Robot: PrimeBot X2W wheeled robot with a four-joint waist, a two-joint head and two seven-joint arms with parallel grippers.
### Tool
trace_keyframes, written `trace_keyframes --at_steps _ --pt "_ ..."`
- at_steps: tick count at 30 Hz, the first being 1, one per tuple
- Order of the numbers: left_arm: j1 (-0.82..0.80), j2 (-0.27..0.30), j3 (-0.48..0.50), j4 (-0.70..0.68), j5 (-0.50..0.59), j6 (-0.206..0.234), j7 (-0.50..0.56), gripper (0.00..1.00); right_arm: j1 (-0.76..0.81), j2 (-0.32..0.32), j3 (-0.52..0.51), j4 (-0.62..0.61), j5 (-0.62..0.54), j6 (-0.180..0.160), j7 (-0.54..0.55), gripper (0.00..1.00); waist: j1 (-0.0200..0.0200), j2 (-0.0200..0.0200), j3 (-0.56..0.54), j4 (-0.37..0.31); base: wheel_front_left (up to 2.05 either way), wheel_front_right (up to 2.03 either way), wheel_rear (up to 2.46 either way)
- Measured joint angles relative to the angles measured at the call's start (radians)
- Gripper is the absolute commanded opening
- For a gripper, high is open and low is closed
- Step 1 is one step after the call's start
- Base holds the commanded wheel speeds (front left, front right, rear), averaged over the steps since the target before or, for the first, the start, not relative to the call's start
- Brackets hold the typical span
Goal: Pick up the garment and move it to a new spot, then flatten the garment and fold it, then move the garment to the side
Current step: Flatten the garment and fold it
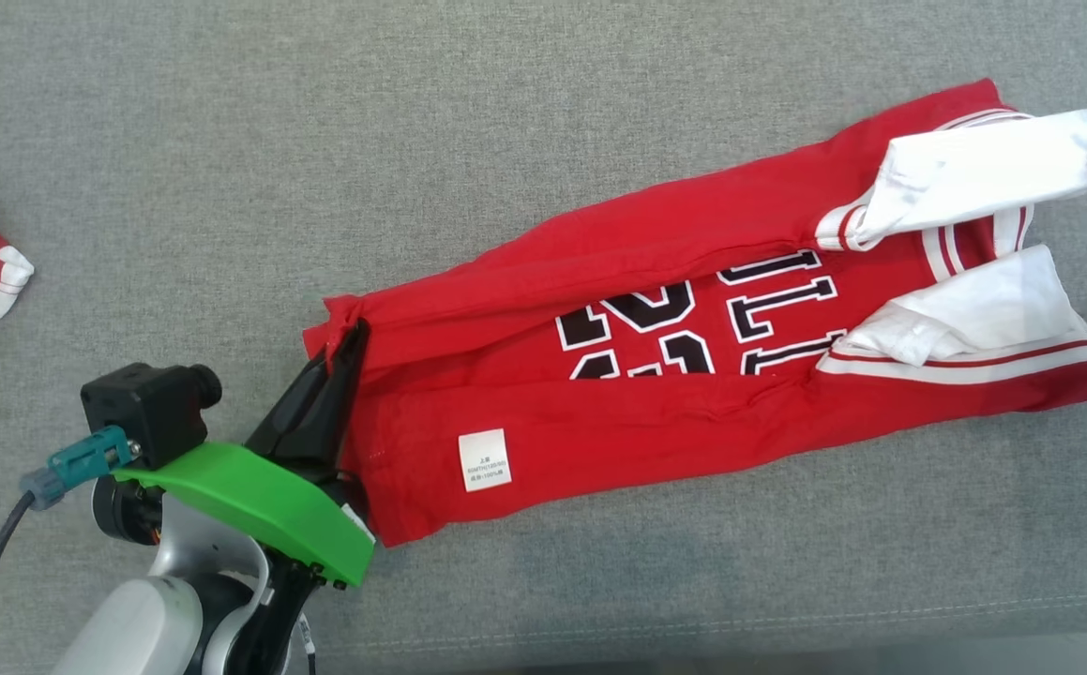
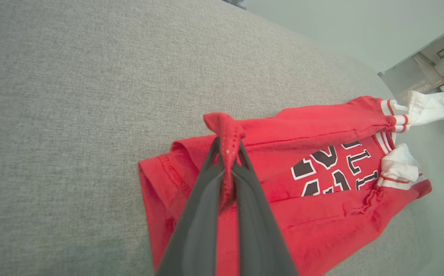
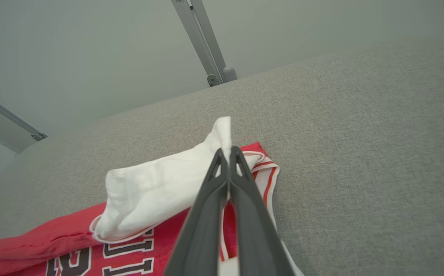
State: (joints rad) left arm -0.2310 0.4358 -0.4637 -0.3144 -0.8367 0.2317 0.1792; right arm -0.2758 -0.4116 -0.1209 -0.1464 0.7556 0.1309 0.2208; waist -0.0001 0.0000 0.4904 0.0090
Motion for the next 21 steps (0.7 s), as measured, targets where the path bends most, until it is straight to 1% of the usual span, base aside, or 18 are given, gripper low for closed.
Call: trace_keyframes --at_steps 6,7,8,9,10,11,12,16,21 --pt "0.032 -0.002 -0.008 0.008 -0.015 -0.001 -0.005 0.0 0.055 0.022 -0.009 -0.011 0.008 0.0 0.007 0.0 0.0 0.0 -0.014 -0.004 0.0 0.0 0.0" --pt "0.038 0.0 -0.01 0.014 -0.013 0.003 -0.006 0.11 0.062 0.023 -0.009 -0.003 0.006 0.0 0.007 0.0 0.0 0.0 -0.016 -0.005 0.0 0.0 0.0" --pt "0.044 0.002 -0.011 0.02 -0.012 0.006 -0.009 0.25 0.067 0.024 -0.009 0.007 -0.001 0.0 0.007 0.0 0.0 0.0 -0.017 -0.005 0.0 0.0 0.0" --pt "0.051 0.001 -0.013 0.026 -0.012 0.006 -0.014 0.35 0.072 0.025 -0.009 0.017 -0.006 0.0 0.007 0.0 0.0 0.0 -0.018 -0.006 0.0 0.0 0.0" --pt "0.062 -0.001 -0.019 0.031 -0.015 0.006 -0.014 0.54 0.078 0.026 -0.009 0.026 -0.014 0.0 0.006 0.18 0.0 0.0 -0.02 -0.007 0.0 0.0 0.0" --pt "0.076 -0.004 -0.025 0.039 -0.021 0.005 -0.012 1.0 0.085 0.025 -0.008 0.035 -0.025 0.0 0.003 0.93 0.0 0.0 -0.021 -0.008 0.0 0.0 0.0" --pt "0.091 -0.005 -0.032 0.051 -0.025 0.005 -0.01 1.0 0.091 0.023 -0.007 0.046 -0.035 0.0 0.0 1.0 0.0 0.0 -0.024 -0.008 0.0 0.0 0.0" --pt "0.144 0.007 -0.028 0.095 -0.008 0.026 -0.041 1.0 0.113 0.012 -0.01 0.08 -0.07 0.0 -0.004 1.0 0.0 0.0 -0.038 -0.013 0.0 0.0 0.0" --pt "0.218 -0.019 0.014 0.103 0.0 0.056 -0.154 1.0 0.153 0.014 -0.051 0.091 -0.095 0.0 -0.016 1.0 0.0 0.0 -0.07 -0.016 0.0 0.0 0.0"
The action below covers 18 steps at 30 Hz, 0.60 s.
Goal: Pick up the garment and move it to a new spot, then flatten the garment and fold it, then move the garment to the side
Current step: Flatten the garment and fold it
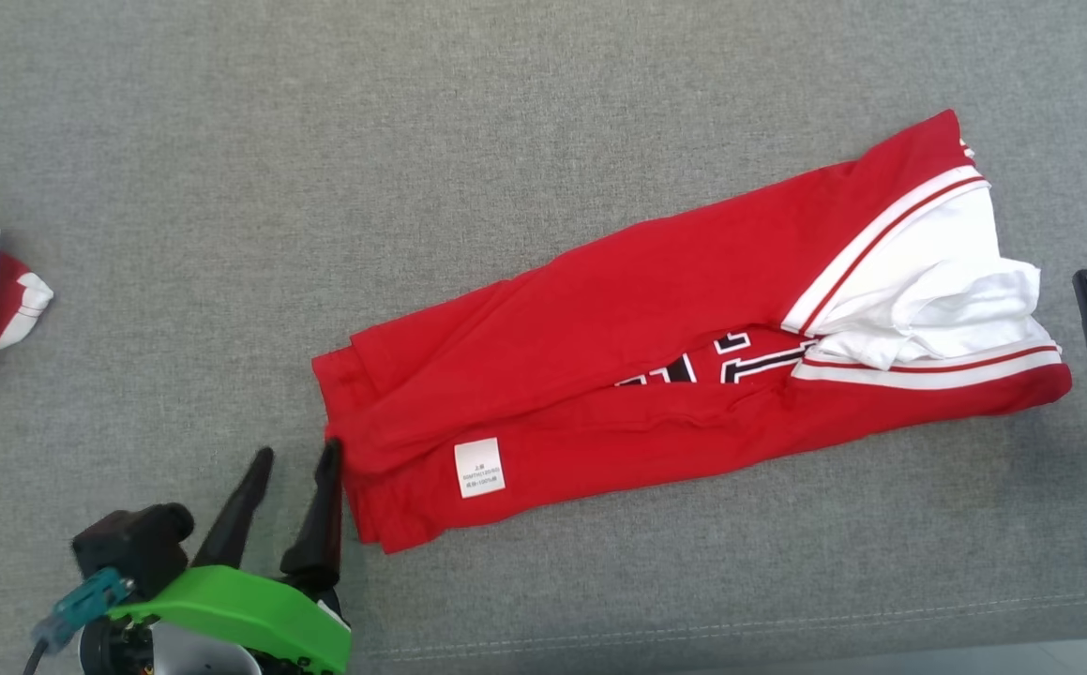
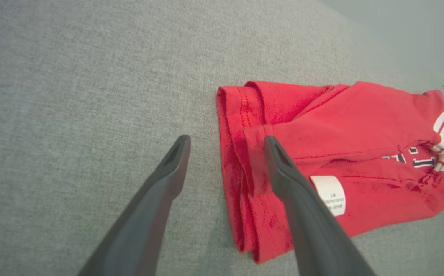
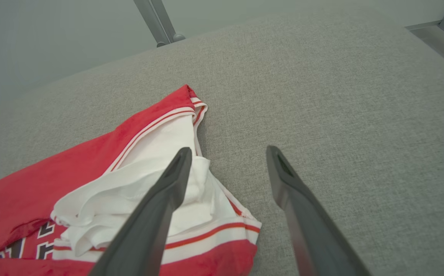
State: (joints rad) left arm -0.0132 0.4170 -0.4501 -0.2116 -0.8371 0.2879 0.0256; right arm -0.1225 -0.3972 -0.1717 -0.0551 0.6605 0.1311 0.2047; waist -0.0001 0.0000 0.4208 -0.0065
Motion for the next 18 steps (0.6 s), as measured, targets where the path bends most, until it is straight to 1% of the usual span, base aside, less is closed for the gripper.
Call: trace_keyframes --at_steps 1,3,4,6,9,10,11,13,15,18 --pt "0.009 -0.005 0.009 0.0 0.014 0.003 -0.032 1.0 0.005 0.002 -0.005 0.002 -0.005 0.0 0.0 1.0 0.0 0.0 -0.007 0.0 0.0 0.0 0.0" --pt "0.015 -0.032 0.03 0.002 0.028 0.01 -0.103 1.0 0.008 0.004 -0.007 0.008 -0.021 0.0 0.002 1.0 0.0 0.0 -0.02 0.003 0.0 0.0 0.0" --pt "0.016 -0.04 0.032 0.006 0.047 0.012 -0.14 1.0 0.007 0.007 -0.003 0.013 -0.029 0.0 0.006 1.0 0.0 0.0 -0.026 0.005 0.0 0.0 0.0" --pt "0.016 -0.046 0.031 0.029 0.104 0.03 -0.2 1.0 -0.012 0.019 0.006 0.03 -0.042 0.0 0.018 1.0 0.0 0.0 -0.035 0.01 0.0 0.0 0.0" --pt "0.009 -0.061 0.013 0.069 0.191 0.052 -0.254 1.0 -0.066 0.019 0.028 0.073 -0.064 0.0 0.049 1.0 0.0 0.0 -0.04 0.024 0.0 0.0 0.0" --pt "0.003 -0.079 0.014 0.078 0.21 0.057 -0.266 1.0 -0.086 0.018 0.034 0.093 -0.067 0.0 0.06 1.0 0.0 0.0 -0.04 0.03 0.0 0.0 0.0" --pt "-0.004 -0.096 0.013 0.087 0.224 0.057 -0.275 1.0 -0.104 0.016 0.04 0.113 -0.075 0.0 0.072 1.0 0.0 0.0 -0.04 0.035 0.0 0.0 0.0" --pt "-0.02 -0.099 0.001 0.112 0.303 0.054 -0.284 1.0 -0.142 0.015 0.05 0.159 -0.088 0.0 0.101 1.0 0.0 0.0 -0.038 0.046 0.0 0.0 0.0" --pt "-0.027 -0.124 0.006 0.137 0.335 0.042 -0.286 1.0 -0.165 0.011 0.058 0.203 -0.108 0.0 0.132 1.0 0.0 0.0 -0.034 0.058 0.0 0.0 0.0" --pt "-0.034 -0.175 0.028 0.142 0.405 0.001 -0.287 1.0 -0.17 0.006 0.046 0.258 -0.122 0.0 0.165 1.0 0.0 0.0 -0.027 0.077 0.0 0.0 0.0"
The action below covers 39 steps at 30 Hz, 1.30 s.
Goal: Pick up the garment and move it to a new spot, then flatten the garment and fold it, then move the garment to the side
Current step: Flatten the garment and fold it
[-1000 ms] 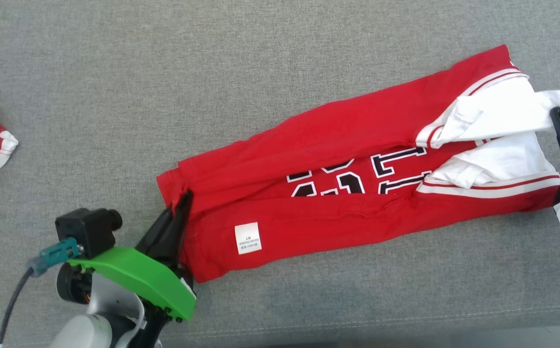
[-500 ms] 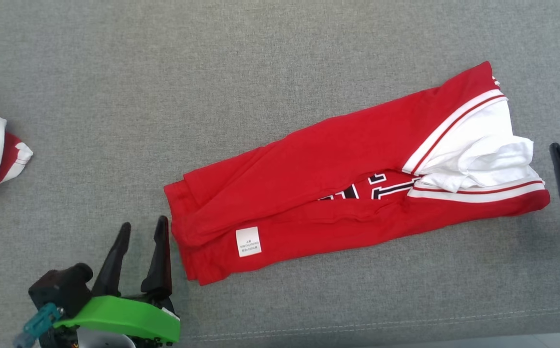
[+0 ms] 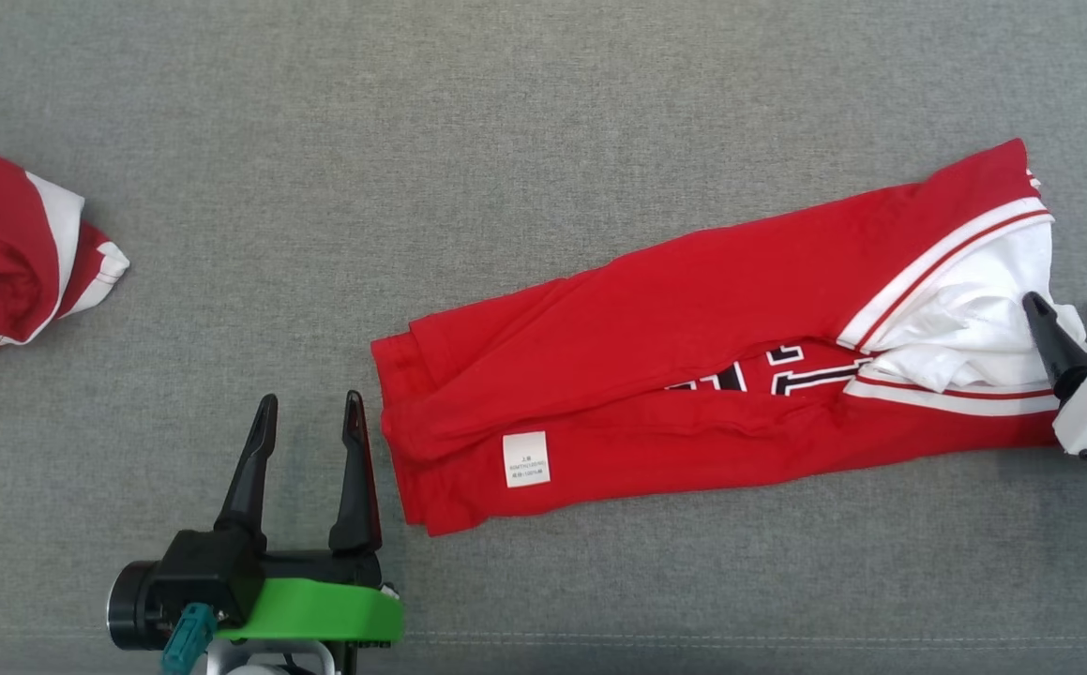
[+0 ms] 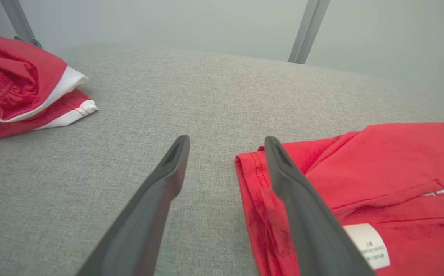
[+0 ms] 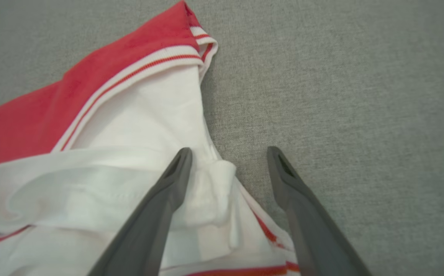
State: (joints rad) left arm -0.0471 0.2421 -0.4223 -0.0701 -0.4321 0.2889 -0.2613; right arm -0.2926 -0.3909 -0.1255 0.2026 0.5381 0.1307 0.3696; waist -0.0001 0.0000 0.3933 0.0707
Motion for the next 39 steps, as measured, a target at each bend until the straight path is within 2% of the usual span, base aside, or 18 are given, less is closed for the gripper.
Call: trace_keyframes --at_steps 4,7,9,11,16,21,25,27,29,34,39 --pt "0.006 -0.053 0.056 0.017 0.058 -0.057 0.0 1.0 0.0 0.007 0.009 0.028 0.014 0.0 0.036 1.0 0.0 0.0 0.007 0.021 0.0 0.0 0.0" --pt "0.014 -0.089 0.095 0.039 0.089 -0.103 -0.001 1.0 -0.007 0.009 0.025 0.042 0.068 -0.001 0.065 1.0 0.0 0.0 0.008 0.028 0.0 0.0 0.0" --pt "0.016 -0.108 0.122 0.052 0.113 -0.132 -0.001 1.0 -0.02 0.007 0.044 0.054 0.113 -0.002 0.086 0.0 0.0 0.0 0.004 0.029 0.0 0.0 0.0" --pt "0.019 -0.127 0.146 0.069 0.121 -0.16 -0.001 1.0 -0.04 0.033 0.017 0.088 0.18 -0.002 0.086 0.0 0.0 0.0 -0.001 0.027 0.0 0.0 0.0" --pt "0.024 -0.157 0.184 0.081 0.151 -0.226 -0.001 1.0 -0.093 0.031 -0.028 0.173 0.207 0.002 0.087 0.0 0.0 0.0 -0.013 0.017 0.0 0.0 0.0" --pt "0.037 -0.17 0.201 0.117 0.181 -0.278 -0.001 1.0 -0.122 -0.039 -0.104 0.241 0.199 0.001 0.082 0.0 0.0 0.0 -0.029 -0.003 0.0 0.0 0.0" --pt "0.044 -0.179 0.223 0.125 0.199 -0.294 -0.001 1.0 -0.124 -0.089 -0.151 0.265 0.188 0.001 0.068 0.0 0.0 0.0 -0.046 -0.022 0.0 0.0 0.0" --pt "0.057 -0.184 0.238 0.131 0.203 -0.3 -0.001 1.0 -0.121 -0.114 -0.151 0.232 0.188 0.001 0.06 0.0 0.0 0.0 -0.064 -0.037 0.0 0.0 0.0" --pt "0.065 -0.186 0.248 0.135 0.206 -0.304 -0.001 1.0 -0.11 -0.119 -0.125 0.165 0.212 0.001 0.06 0.0 0.0 0.0 -0.079 -0.046 0.0 0.0 0.0" --pt "0.09 -0.189 0.263 0.142 0.204 -0.309 -0.001 1.0 -0.023 -0.107 0.022 -0.044 0.305 0.0 0.073 0.0 0.0 0.0 -0.109 -0.076 0.0 0.0 0.0" --pt "0.102 -0.191 0.264 0.155 0.196 -0.311 -0.001 1.0 0.016 -0.024 0.213 -0.204 0.34 0.0 0.051 0.0 0.0 0.0 -0.144 -0.097 0.0 0.0 0.0"
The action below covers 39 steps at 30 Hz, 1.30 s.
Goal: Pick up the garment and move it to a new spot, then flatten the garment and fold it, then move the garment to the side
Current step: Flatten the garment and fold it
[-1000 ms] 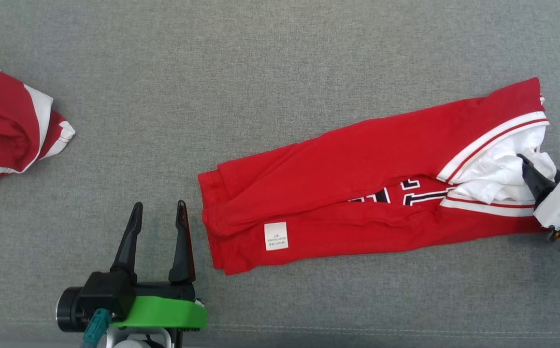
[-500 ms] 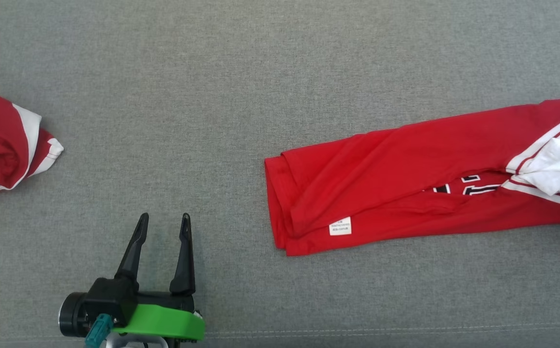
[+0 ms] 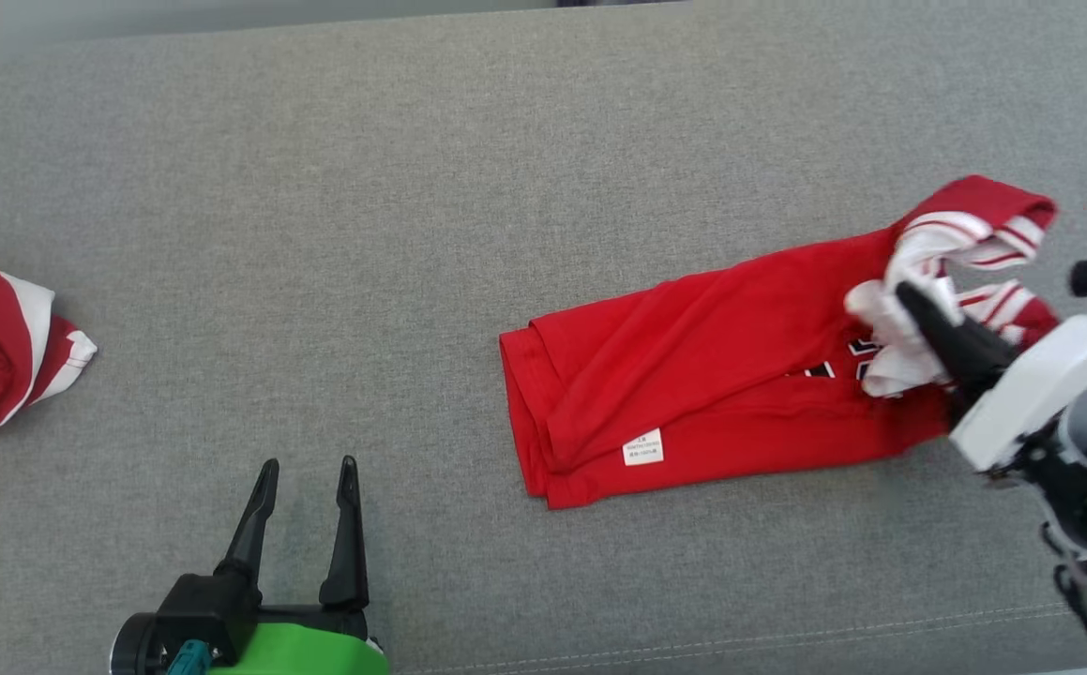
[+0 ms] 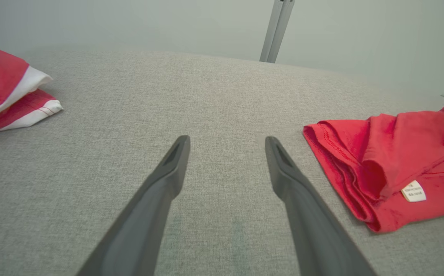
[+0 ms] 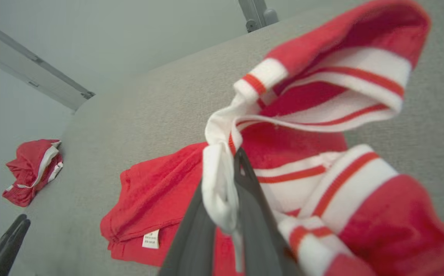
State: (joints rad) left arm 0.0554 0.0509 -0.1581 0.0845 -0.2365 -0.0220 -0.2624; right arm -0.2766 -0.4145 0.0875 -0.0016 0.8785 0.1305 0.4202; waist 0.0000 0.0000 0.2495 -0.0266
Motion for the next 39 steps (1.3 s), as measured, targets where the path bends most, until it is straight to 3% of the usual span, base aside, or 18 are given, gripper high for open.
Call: trace_keyframes --at_steps 6,7,12,20,21,22,23,27,33,34,35,36,39 --pt "-0.001 -0.001 -0.02 0.006 -0.029 0.016 0.0 1.0 -0.005 0.151 0.194 0.029 -0.025 0.0 -0.086 0.0 0.0 0.0 -0.028 0.003 0.0 0.0 0.0" --pt "-0.001 -0.001 -0.02 0.006 -0.029 0.016 0.0 1.0 -0.005 0.151 0.194 0.029 -0.025 0.0 -0.086 0.0 0.0 0.0 -0.028 0.003 0.0 0.0 0.0" --pt "-0.001 -0.001 -0.039 0.014 -0.056 0.03 0.0 1.0 -0.038 0.263 0.28 0.163 -0.054 0.0 -0.168 0.0 0.0 0.0 -0.03 0.04 0.0 0.0 0.0" --pt "0.006 -0.001 -0.05 0.028 -0.065 0.04 0.0 1.0 -0.1 0.336 0.341 0.349 -0.09 0.0 -0.267 0.0 0.0 0.0 -0.034 0.1 0.0 0.0 0.0" --pt "0.006 -0.001 -0.051 0.028 -0.065 0.041 0.0 1.0 -0.107 0.34 0.348 0.363 -0.093 0.0 -0.277 0.31 0.0 0.0 -0.035 0.104 0.0 0.0 0.0" --pt "0.007 -0.001 -0.051 0.029 -0.065 0.043 0.0 1.0 -0.111 0.343 0.359 0.371 -0.092 0.0 -0.287 0.99 0.0 0.0 -0.036 0.107 0.0 0.0 0.0" --pt "0.009 -0.001 -0.049 0.029 -0.066 0.044 0.0 1.0 -0.116 0.346 0.372 0.373 -0.092 0.0 -0.3 1.0 0.0 0.0 -0.038 0.109 0.0 0.0 0.0" --pt "0.041 -0.001 -0.024 0.034 -0.056 0.04 0.0 1.0 -0.117 0.337 0.387 0.352 -0.154 0.0 -0.386 1.0 0.0 0.0 -0.053 0.104 0.0 0.0 0.0" --pt "0.095 -0.001 0.038 0.015 -0.034 0.03 0.0 1.0 -0.034 0.223 0.284 0.2 -0.277 0.0 -0.491 1.0 0.0 0.0 -0.076 0.08 0.0 0.0 0.0" --pt "0.097 -0.001 0.04 0.012 -0.034 0.03 0.0 1.0 -0.019 0.209 0.258 0.182 -0.297 0.0 -0.5 0.68 0.0 0.0 -0.077 0.076 0.0 0.0 0.0" --pt "0.097 -0.001 0.04 0.007 -0.034 0.03 0.0 1.0 -0.003 0.205 0.229 0.169 -0.306 0.0 -0.511 0.21 0.0 0.0 -0.077 0.073 0.0 0.0 0.0" --pt "0.096 -0.001 0.037 0.003 -0.035 0.03 0.0 1.0 0.01 0.199 0.21 0.164 -0.318 0.0 -0.512 0.0 0.0 0.0 -0.075 0.071 0.0 0.0 0.0" --pt "0.089 -0.001 0.019 0.001 -0.04 0.028 0.0 1.0 0.039 0.192 0.198 0.188 -0.362 0.0 -0.509 0.0 0.0 0.0 -0.063 0.072 0.0 0.0 0.0"
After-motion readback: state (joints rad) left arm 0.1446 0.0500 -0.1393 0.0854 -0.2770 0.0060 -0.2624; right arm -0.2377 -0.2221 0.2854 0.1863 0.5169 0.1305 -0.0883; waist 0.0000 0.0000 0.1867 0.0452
